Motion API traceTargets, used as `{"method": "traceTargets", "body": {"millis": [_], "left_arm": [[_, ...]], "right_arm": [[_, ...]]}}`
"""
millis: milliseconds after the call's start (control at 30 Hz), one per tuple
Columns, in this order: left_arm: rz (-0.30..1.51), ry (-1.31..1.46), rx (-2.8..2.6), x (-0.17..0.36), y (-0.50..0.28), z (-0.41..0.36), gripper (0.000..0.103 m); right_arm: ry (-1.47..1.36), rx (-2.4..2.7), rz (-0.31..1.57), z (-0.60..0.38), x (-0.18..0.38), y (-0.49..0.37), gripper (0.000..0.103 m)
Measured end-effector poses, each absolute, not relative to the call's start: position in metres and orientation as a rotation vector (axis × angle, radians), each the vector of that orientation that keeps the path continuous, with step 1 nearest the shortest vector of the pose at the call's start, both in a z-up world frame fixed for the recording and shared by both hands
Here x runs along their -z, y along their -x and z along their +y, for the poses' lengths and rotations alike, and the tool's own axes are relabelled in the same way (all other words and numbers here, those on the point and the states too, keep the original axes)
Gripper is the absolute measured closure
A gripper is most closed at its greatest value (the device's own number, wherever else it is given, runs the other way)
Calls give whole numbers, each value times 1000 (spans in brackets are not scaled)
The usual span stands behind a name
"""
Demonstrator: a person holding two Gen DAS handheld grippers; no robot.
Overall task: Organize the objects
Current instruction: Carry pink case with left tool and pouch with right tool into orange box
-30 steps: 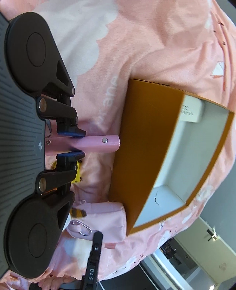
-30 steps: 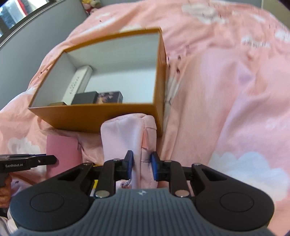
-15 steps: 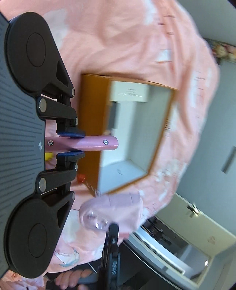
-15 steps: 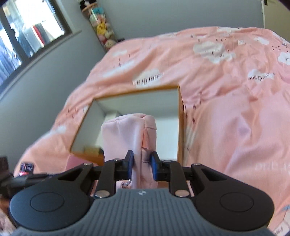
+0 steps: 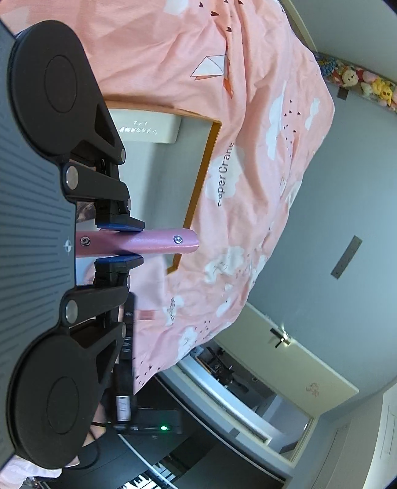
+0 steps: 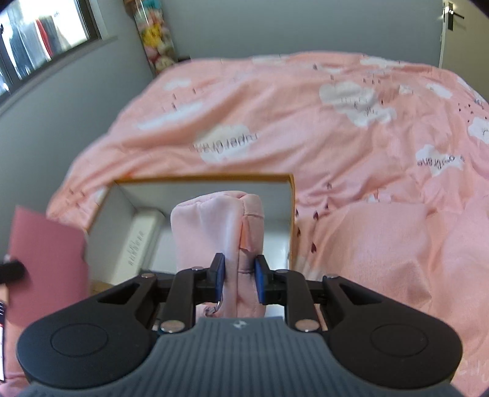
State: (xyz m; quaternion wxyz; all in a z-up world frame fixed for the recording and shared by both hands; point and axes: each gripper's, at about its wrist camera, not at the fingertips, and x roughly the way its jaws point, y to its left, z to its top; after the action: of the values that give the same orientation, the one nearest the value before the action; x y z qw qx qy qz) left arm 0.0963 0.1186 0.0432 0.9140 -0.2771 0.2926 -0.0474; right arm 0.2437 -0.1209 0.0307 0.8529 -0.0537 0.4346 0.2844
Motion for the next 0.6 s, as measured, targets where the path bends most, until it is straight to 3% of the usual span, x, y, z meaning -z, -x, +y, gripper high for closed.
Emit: {"method": "traceTargets", "body": {"millis": [600], "left_arm": [[734,699,88,13,-162,149,85]], "right_arm": [[333,-508,1229,-69,46,-279,78]]}}
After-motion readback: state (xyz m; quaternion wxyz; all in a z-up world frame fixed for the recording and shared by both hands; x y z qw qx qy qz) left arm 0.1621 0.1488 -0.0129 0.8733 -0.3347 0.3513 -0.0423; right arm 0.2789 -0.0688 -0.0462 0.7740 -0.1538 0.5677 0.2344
